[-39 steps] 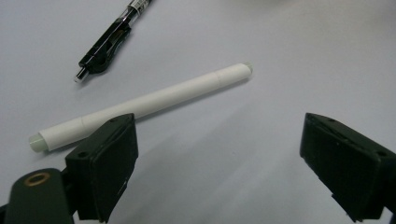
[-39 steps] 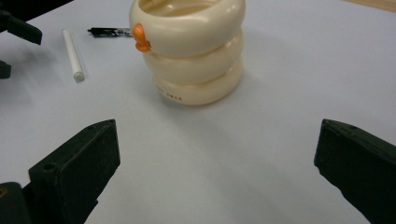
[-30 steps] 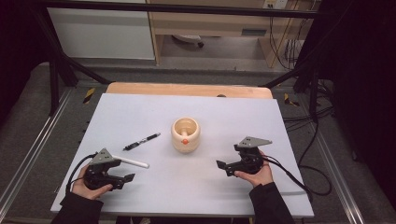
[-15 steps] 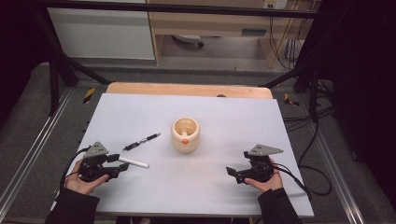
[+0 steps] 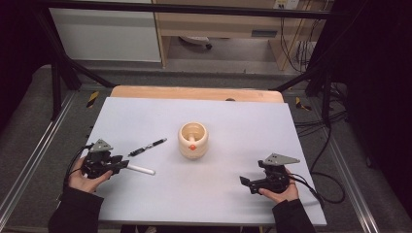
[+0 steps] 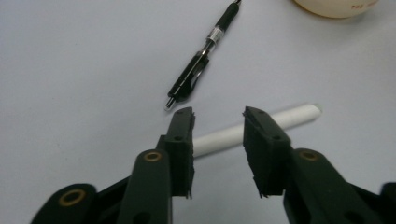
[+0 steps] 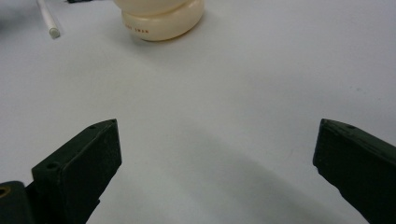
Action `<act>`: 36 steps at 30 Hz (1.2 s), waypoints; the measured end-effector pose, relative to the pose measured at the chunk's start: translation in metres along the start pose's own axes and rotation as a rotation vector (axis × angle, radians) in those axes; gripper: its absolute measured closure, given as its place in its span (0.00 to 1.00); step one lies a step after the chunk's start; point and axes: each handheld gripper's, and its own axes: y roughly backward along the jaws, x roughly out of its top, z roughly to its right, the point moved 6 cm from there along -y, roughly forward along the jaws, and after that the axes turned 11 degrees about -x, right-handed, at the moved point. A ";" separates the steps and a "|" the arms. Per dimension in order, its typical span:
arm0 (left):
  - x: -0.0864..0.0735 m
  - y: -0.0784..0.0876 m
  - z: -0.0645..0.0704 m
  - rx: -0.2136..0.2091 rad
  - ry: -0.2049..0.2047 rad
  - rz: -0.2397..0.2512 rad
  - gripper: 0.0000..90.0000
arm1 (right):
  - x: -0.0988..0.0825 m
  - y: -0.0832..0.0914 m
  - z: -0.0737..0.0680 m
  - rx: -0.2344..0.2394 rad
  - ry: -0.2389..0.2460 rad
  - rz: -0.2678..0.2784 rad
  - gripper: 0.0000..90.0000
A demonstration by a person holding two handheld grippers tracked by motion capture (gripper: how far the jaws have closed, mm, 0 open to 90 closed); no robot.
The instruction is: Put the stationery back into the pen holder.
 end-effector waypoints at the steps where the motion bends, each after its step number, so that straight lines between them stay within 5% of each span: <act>1: 0.000 -0.001 -0.001 0.001 0.003 0.003 0.76 | 0.000 0.000 0.000 -0.001 0.002 -0.001 0.02; 10: 0.002 -0.011 -0.007 -0.009 0.028 -0.016 0.99 | -0.002 -0.003 0.000 0.000 -0.004 -0.008 0.02; 24: 0.000 -0.023 -0.018 0.002 0.008 -0.052 1.00 | -0.002 -0.004 0.000 0.002 -0.008 -0.008 0.02; 36: 0.002 -0.040 -0.002 -0.028 -0.038 -0.086 1.00 | -0.003 -0.005 -0.001 0.005 -0.005 -0.013 0.02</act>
